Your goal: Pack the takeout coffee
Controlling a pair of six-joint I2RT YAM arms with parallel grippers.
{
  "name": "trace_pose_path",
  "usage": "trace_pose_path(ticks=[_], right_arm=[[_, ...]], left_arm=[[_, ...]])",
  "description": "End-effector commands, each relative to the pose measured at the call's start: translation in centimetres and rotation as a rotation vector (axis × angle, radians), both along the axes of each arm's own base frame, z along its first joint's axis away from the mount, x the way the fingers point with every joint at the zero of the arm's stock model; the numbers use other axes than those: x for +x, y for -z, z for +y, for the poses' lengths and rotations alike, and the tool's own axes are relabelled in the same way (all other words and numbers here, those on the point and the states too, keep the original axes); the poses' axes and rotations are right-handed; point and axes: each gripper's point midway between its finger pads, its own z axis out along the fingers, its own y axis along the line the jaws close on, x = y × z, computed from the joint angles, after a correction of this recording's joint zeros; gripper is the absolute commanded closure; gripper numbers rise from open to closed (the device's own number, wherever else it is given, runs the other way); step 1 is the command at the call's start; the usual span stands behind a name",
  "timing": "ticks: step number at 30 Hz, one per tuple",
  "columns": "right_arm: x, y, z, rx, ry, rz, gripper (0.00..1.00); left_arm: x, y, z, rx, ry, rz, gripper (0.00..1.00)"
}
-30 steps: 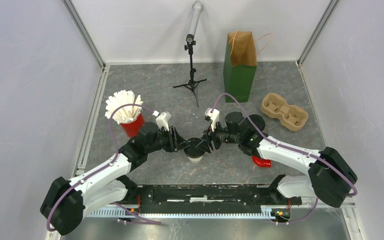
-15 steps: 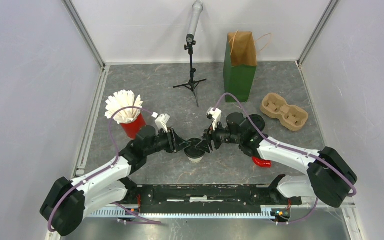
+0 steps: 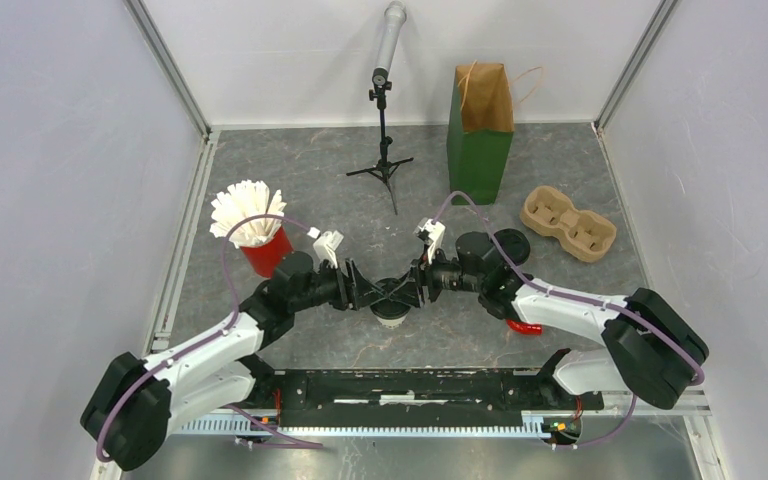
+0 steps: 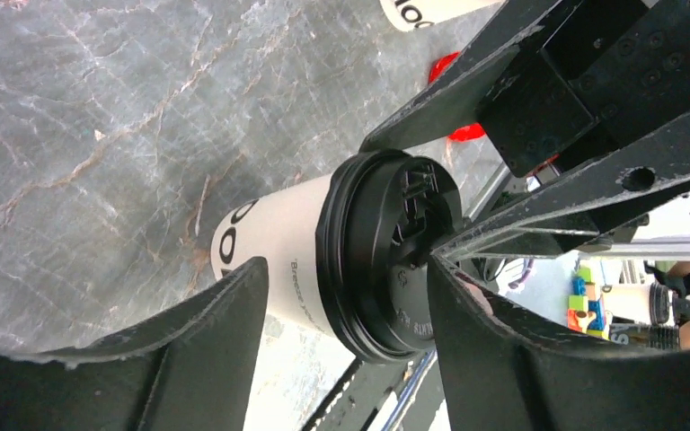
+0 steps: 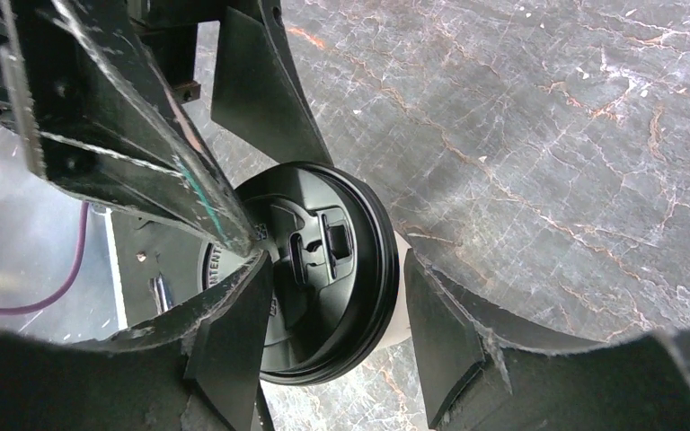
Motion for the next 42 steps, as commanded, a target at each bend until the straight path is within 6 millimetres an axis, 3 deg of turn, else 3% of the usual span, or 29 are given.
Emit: trace_pose_path(ticks=[1, 5, 11, 15, 34, 42], right_arm=[[-1.1, 4.8, -2.0, -0.114, 0.036, 0.073, 0.4], [-1.5, 5.5, -2.6, -0.123, 0.046, 0.078, 0.4], [-1.6, 5.7, -2.8, -0.118, 0.05, 0.082, 0.41], [-1.6, 5.3, -2.8, -0.112, 0.051, 0.075, 0.4], [-1.7, 4.8, -2.5, -0.099, 0.038, 0.069, 0.41], [-2.4, 6.4, -3.4, -0.127, 0.041, 0.08, 0.41]], left_arm=[[0.6, -3.6, 0.3, 0.014, -0.025, -0.033, 0.24], [0.2, -4.1, 1.6, 0.059, -0.066, -0.011, 0.2], [-0.7, -3.6, 1.7, -0.022, -0.085, 0.013, 0.31], [-1.1, -3.6, 1.4, -0.061, -0.071, 0.022, 0.33], [-1.2, -0.4, 1.1, -0.111, -0.104, 0.105, 0.45], [-0.9, 3.7, 3.4, 0.049, -0.229, 0.203, 0.54]])
